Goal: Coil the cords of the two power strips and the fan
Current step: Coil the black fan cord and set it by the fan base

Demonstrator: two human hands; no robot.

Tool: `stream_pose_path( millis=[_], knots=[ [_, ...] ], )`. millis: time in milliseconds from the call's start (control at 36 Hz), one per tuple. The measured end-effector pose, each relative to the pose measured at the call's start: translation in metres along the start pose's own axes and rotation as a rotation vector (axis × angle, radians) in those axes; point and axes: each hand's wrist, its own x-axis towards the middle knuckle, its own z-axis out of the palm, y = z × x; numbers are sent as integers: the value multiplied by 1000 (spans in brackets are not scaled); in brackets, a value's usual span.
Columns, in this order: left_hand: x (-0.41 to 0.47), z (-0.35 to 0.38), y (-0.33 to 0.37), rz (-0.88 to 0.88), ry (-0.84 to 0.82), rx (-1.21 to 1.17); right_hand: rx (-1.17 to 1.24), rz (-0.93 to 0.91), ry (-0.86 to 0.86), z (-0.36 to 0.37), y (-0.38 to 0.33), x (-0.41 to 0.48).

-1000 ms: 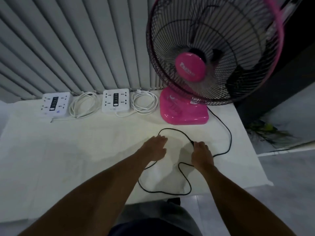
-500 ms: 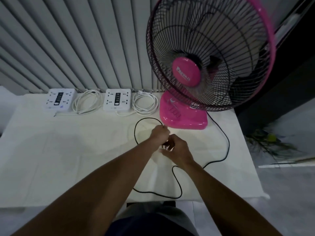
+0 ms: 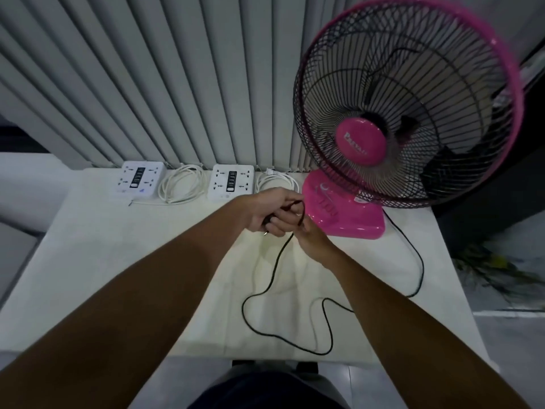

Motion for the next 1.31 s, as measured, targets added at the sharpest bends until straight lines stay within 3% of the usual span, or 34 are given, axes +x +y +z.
stream_pose_path(
  millis=[111, 194, 278, 417, 639, 750, 833, 944, 1056, 1167, 1250, 1306],
  knots=[
    [-8, -16, -1, -34, 240, 123, 363, 216, 37, 6, 3, -6],
    [-9, -25, -9, 22, 331, 339, 544, 307, 173, -1, 3, -9],
    [-7, -27, -18, 20, 296, 381, 358, 251, 302, -13, 3, -6],
    [1, -19, -27, 76, 267, 114, 125, 90, 359, -28, -1, -6],
    [2, -17, -11, 311, 364, -283, -211, 84, 169, -19, 19, -21],
    [1, -20, -7, 388, 420, -249, -311, 108, 159, -15, 16, -29],
    [4, -16, -10, 441, 402, -229, -468, 32, 162, -19, 3, -30],
    [15, -9, -19, 541, 395, -22, -546, -122, 23, -26, -23, -28],
    [22, -2, -33, 579, 566, 273, -280, -150, -120, -37, -52, -29],
    [22, -1, -40, 567, 680, 571, 106, -8, -252, -60, -73, -31],
    [22, 3, -42, 534, 670, 556, 253, 66, -305, -79, -76, -31],
    [21, 5, -42, 488, 653, 501, 228, 71, -225, -87, -72, -31]
  ],
)
